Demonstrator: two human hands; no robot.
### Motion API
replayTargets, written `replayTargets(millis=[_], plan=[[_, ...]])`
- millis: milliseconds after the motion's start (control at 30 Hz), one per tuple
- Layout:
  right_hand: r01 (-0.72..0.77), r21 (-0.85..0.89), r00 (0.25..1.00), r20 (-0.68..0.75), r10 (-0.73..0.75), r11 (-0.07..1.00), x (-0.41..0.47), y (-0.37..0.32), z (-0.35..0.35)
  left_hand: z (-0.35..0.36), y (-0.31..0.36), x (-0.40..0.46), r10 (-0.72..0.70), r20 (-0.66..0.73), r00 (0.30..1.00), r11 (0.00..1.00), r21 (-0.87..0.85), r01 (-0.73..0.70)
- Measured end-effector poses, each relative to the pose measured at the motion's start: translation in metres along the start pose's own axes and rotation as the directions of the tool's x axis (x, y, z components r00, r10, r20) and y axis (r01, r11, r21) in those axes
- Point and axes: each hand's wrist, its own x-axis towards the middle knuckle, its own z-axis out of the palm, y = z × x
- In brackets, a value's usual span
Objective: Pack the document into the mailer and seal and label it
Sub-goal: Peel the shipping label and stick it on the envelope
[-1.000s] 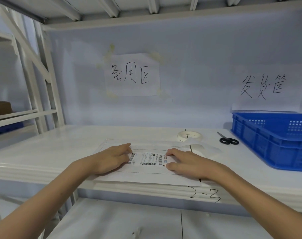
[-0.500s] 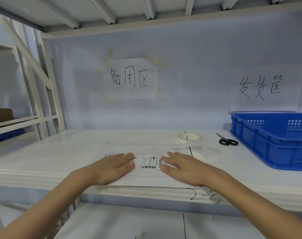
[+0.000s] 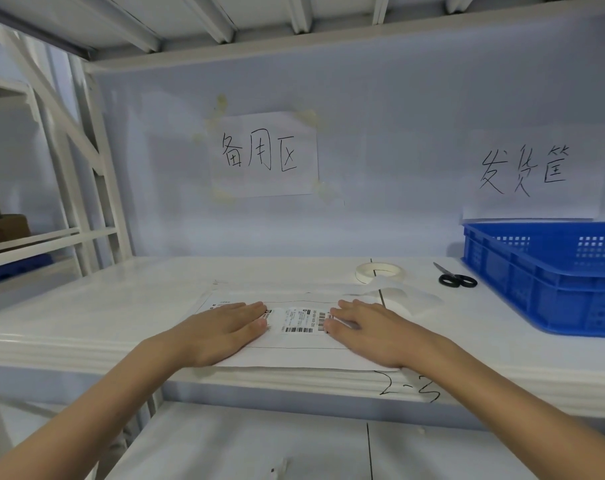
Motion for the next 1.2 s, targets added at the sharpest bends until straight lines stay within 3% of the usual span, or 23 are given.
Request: replayTargets(millis=[133,333,533,733,800,900,967,1067,1133,1200], plan=[[-0.059,0.030,0.998,-0.024,0.060,0.998,-0.003,-0.003,-0.004,-0.010,0.005,0.004,0.024,0.037,0.999,0.999,0.023,-0.025],[0.023,-0.017,0.999,0.022,-0.023,1.000,0.000,0.000,-0.001,0.001,0.001,-0.004,0.146,0.057,0.988,0.989,-0.015,-0.146],[0.009,-0.005,0.999,0.033,-0.009,1.000,0.004,0.001,-0.002,0.001,-0.020,-0.028,0.136,0.022,0.990,0.986,-0.101,-0.133],[0.015,0.012,1.000,0.004,-0.015,1.000,0.004,0.003,-0.001,0.002,-0.011,-0.034,0.132,-0.041,0.990,0.990,-0.049,-0.134],[0.030,0.075,0.998,-0.062,-0.025,0.997,0.002,0.004,0.000,0.009,-0.004,-0.035,0.164,-0.056,0.985,0.986,-0.005,-0.164],[0.077,0.193,0.948,-0.319,-0.012,0.978,0.000,0.005,-0.006,0.019,-0.002,-0.033,0.195,-0.083,0.977,0.977,0.102,-0.187],[0.041,0.006,0.922,-0.386,-0.036,0.999,-0.002,0.013,-0.015,0.018,-0.006,-0.032,0.195,-0.114,0.974,0.979,0.089,-0.185],[-0.146,-0.281,0.974,-0.206,0.089,0.949,-0.001,0.039,-0.029,0.009,-0.009,-0.027,0.182,-0.132,0.974,0.983,0.039,-0.178],[-0.239,-0.291,0.971,-0.096,0.220,0.926,-0.002,0.051,-0.033,0.002,-0.009,-0.024,0.165,-0.142,0.976,0.986,-0.013,-0.168],[-0.269,-0.250,0.963,-0.091,0.254,0.930,-0.005,0.058,-0.035,-0.003,-0.010,-0.022,0.142,-0.159,0.977,0.988,-0.037,-0.149]])
